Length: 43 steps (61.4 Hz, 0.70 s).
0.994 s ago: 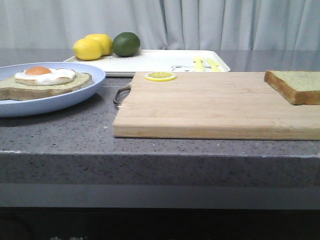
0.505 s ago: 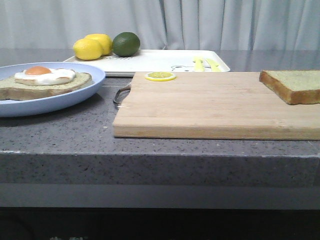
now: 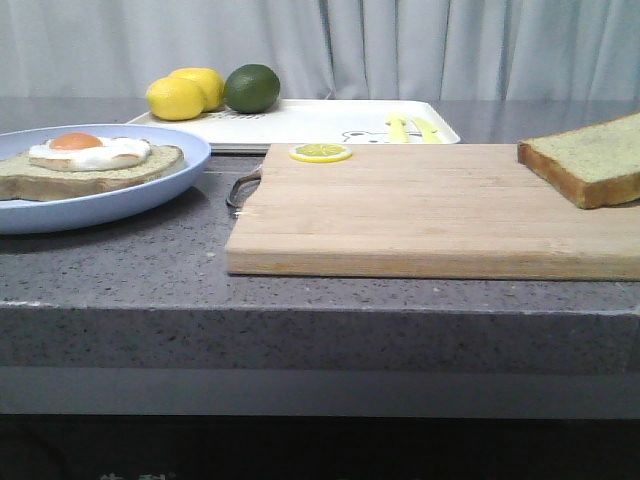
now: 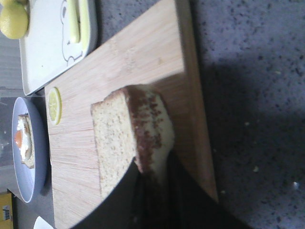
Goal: Place bread and move sandwich to tray
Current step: 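Grasp the bread slice edge with the right gripper and lift it, then carry the bread slice with the right gripper over the egg toast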
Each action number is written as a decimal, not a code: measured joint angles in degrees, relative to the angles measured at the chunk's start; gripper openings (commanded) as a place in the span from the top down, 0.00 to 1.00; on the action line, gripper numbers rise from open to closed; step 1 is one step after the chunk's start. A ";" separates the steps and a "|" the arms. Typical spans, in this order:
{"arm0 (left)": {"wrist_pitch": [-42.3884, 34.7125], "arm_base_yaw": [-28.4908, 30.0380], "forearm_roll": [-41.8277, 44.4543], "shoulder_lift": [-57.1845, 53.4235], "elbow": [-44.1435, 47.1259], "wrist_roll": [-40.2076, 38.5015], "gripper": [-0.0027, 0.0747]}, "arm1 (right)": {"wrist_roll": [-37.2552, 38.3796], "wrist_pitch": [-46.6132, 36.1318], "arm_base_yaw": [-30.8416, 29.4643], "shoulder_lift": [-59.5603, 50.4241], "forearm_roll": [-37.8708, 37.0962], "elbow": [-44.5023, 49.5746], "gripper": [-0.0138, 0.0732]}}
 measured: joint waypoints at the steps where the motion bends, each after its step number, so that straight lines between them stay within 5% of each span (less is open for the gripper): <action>1: 0.00 0.00 0.00 0.00 0.00 0.00 0.33 | 0.00 0.00 0.00 -0.33 0.16 0.00 0.84; 26: 0.00 0.00 0.10 0.00 0.00 0.00 0.33 | 0.59 0.10 1.16 -12.20 11.58 0.00 0.87; 43: 0.00 0.00 0.10 0.00 0.00 0.00 0.33 | 0.90 0.21 17.42 -15.66 22.85 0.00 0.87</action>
